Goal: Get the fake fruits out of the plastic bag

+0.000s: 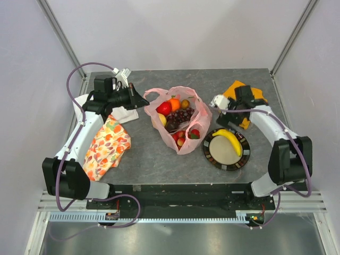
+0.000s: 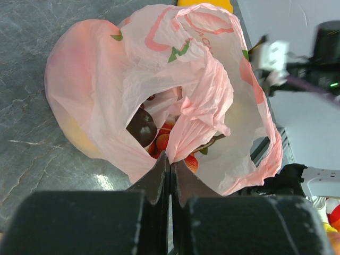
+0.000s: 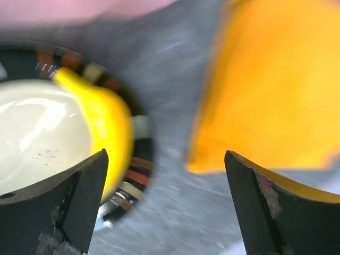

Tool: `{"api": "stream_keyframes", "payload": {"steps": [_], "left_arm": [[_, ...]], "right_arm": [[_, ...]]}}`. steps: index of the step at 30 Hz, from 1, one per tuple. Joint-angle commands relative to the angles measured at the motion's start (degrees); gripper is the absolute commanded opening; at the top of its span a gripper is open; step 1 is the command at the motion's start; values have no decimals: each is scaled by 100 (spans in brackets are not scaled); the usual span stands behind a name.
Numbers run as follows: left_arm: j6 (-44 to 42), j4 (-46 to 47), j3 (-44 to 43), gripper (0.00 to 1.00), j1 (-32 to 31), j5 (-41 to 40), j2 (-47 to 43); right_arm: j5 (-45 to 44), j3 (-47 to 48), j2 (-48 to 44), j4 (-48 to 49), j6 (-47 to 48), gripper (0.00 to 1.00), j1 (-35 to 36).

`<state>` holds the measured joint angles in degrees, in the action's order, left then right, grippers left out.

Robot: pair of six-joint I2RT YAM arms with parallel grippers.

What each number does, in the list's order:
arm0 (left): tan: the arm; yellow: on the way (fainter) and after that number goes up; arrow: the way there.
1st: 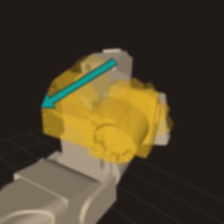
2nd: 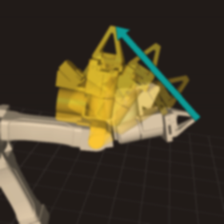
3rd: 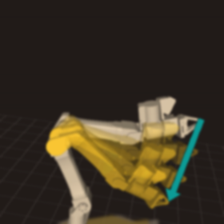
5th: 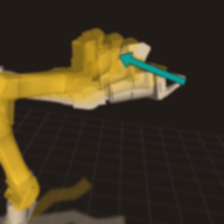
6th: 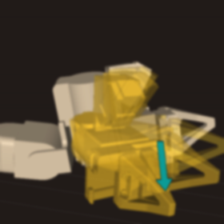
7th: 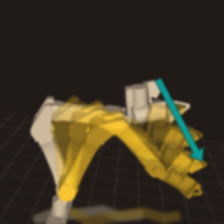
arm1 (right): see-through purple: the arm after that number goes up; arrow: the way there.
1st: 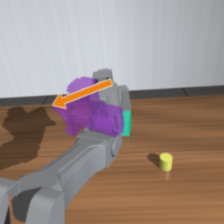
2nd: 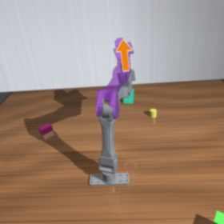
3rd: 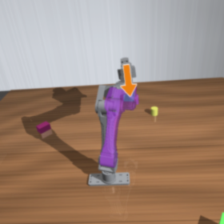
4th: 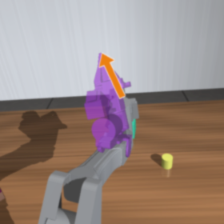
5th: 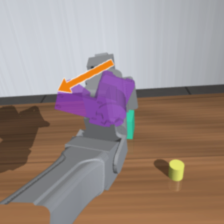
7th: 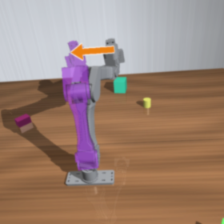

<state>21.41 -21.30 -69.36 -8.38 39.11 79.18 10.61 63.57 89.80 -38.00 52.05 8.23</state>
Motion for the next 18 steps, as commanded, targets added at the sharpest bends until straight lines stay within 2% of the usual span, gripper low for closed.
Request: {"api": "stream_keyframes", "payload": {"steps": [1, 4, 6, 12, 14, 18], "left_arm": [[-286, -41, -113, 2, -119, 175, -7], [-286, -76, -8, 2, -260, 167, -69], [-234, -111, 54, 2, -313, 158, -104], [38, -146, 169, 2, -340, -25, -174], [100, -173, 169, 2, -305, -167, -201], [241, -173, 195, 1, -190, -150, -227]], "right_arm": [[554, 1770, -850, -743, -633, 98, -190], [1275, 2674, -772, -710, -1529, 98, -33], [1452, 3097, -447, -578, -2110, 97, 457], [1513, 3380, 651, 143, -2541, 80, 1698], [1540, 3539, 1220, 231, -2630, 73, 1831], [1383, 4214, 2163, 310, -3060, 67, 1875]]}}
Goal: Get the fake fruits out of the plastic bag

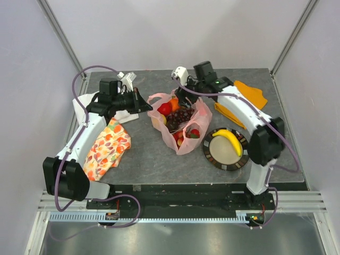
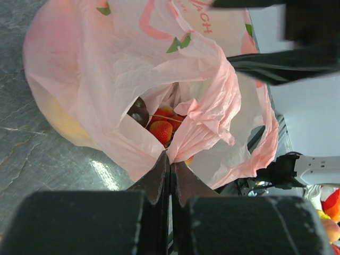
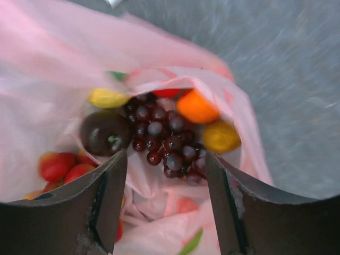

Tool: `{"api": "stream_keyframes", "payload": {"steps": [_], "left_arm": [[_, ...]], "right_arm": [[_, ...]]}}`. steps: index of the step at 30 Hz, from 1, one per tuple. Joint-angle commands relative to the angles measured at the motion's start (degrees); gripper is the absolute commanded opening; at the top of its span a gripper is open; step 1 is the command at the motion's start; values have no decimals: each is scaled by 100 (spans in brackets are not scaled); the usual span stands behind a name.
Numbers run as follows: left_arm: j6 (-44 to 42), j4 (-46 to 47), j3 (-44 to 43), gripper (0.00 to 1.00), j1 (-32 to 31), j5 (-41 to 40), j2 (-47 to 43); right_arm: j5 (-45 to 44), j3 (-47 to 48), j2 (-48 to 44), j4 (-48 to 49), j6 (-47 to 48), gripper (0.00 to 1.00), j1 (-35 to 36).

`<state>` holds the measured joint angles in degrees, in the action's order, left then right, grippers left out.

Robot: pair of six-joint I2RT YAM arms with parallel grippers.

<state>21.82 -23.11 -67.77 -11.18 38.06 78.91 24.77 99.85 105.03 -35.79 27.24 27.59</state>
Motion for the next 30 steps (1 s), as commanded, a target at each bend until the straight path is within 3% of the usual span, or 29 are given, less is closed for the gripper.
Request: {"api": "stream_keyframes", "payload": {"steps": [1, 13, 22, 24, 26, 30], "left_arm": [[191, 0, 53, 1, 81, 16, -201], [24, -185, 449, 2, 81, 193, -298], [-99, -194, 378, 2, 81, 158, -113], [-126, -194, 361, 2, 81, 131, -104], [-152, -185, 335, 2, 81, 114, -78], [-126, -194, 299, 2, 81, 96, -8]], "right_arm": [[-86, 675, 902, 186, -684, 67, -61], [-517, 1730, 2556, 924, -1810, 92, -61], [-1273, 2012, 3163, 942, -1863, 93, 123], [-1361, 2029, 3225, 960, -1854, 91, 132], [-1431, 2055, 3243, 1012, -1846, 82, 132], [-1283, 2179, 3164, 978, -1705, 52, 123]]}}
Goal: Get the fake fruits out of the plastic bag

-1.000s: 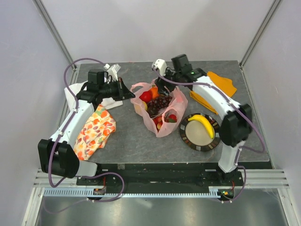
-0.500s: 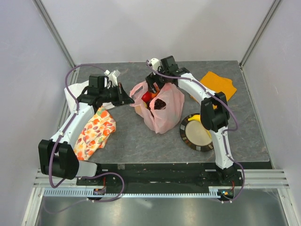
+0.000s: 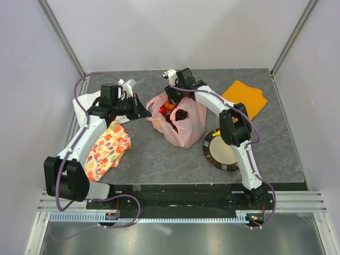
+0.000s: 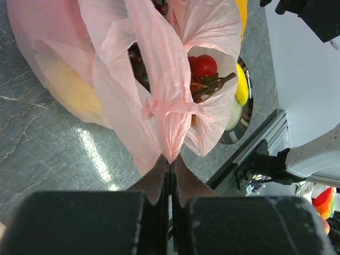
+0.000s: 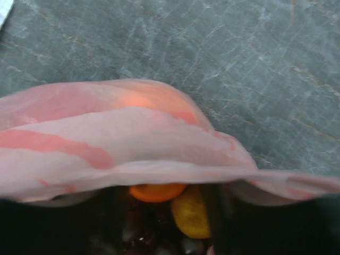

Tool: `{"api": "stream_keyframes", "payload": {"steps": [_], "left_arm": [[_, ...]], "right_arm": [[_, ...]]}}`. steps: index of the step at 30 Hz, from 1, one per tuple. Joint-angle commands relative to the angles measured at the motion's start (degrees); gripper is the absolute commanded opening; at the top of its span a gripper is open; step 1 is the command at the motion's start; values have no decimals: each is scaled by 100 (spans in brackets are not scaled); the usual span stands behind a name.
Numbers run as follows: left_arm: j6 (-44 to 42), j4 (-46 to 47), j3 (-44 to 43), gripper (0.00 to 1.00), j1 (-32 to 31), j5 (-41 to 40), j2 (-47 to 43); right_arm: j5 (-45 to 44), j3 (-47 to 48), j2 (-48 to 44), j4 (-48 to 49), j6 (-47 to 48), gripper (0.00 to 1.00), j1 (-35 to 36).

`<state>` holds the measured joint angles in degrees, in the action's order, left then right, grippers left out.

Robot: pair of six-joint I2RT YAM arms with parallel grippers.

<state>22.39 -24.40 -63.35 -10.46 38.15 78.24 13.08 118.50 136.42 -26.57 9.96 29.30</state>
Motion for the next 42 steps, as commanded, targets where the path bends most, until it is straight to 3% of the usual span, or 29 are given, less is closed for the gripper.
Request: {"api": "stream_keyframes", "payload": {"steps": [1, 3, 6, 14, 17, 18, 19, 21, 29, 36, 42], "left_arm": [[-165, -47, -168, 1, 9, 79, 69], [-130, 5, -239, 1, 9, 61, 130], [-42, 155, -362, 2, 9, 52, 227], [160, 463, -722, 2, 9, -18, 455], [212, 480, -758, 1, 9, -53, 456], [222, 480, -758, 1, 9, -45, 447], [222, 480, -740, 2, 9, -45, 447], [196, 480, -731, 1, 9, -88, 447], [11, 340, -749, 2, 9, -115, 491], [-279, 138, -608, 2, 9, -194, 341], [-393, 76, -547, 2, 9, -80, 368]], "right_arm": [[0, 340, -27, -14, 94, 47, -47], [54, 332, -281, -268, 164, 36, -47], [229, 332, -667, -803, 340, 31, -65], [968, -334, -1881, -1720, 437, 26, -258], [1274, -712, -2207, -1659, 410, 37, -258], [1563, -749, -2216, -1702, 445, 49, -249], [1635, -801, -2199, -1677, 428, 54, -241], [1654, -785, -2007, -1615, 332, 61, -171], [635, 489, -706, -1281, -240, 71, 41], [292, 1017, -28, -1176, -547, 93, 41], [238, 1132, 262, -1123, -574, 95, -21]]}}
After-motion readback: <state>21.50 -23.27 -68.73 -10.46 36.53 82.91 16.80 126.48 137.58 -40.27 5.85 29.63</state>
